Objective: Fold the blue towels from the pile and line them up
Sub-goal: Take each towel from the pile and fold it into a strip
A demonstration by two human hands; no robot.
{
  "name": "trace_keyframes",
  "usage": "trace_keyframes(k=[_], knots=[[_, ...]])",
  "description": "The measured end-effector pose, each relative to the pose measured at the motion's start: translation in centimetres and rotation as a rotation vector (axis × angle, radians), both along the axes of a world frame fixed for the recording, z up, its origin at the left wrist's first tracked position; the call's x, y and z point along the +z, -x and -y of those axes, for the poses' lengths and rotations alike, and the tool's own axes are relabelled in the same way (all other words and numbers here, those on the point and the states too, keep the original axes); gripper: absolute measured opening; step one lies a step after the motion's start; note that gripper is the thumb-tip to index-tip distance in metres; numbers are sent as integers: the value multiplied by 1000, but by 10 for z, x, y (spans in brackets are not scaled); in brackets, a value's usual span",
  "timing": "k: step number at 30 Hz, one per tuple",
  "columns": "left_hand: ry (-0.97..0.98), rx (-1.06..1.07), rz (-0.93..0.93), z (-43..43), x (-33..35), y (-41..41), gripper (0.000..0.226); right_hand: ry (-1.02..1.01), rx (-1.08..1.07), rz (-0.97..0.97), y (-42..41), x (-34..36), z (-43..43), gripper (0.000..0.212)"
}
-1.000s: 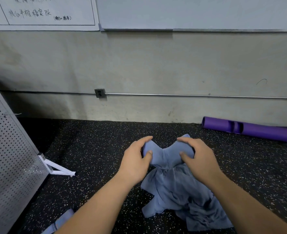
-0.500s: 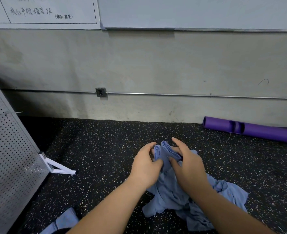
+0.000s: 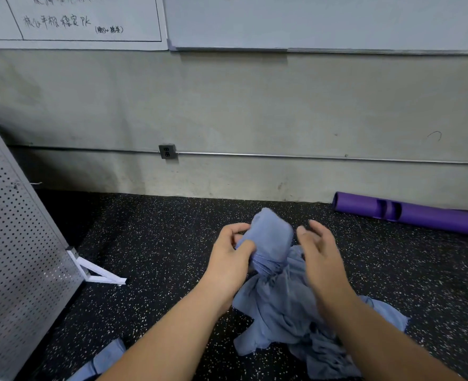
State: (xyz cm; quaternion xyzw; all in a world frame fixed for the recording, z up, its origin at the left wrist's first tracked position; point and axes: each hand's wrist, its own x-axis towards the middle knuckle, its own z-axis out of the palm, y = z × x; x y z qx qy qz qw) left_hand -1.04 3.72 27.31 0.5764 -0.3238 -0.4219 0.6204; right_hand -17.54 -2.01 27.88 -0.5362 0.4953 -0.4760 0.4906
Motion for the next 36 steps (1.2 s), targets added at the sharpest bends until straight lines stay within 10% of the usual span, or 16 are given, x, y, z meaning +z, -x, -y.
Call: trace_keyframes(k=[5, 14, 32, 36], knots=[[-19, -179, 1, -4, 1, 7, 44, -389, 121, 401, 10, 3, 21, 38], [-112, -168, 503, -5, -3, 10, 58, 35, 218, 58, 6, 2, 0, 26], [-157, 144, 652, -8, -25, -9, 46, 123, 143, -513, -51, -11, -25, 31], [-249, 182, 731, -23, -33, -34, 44, 68, 220, -360, -82, -38, -27, 39]])
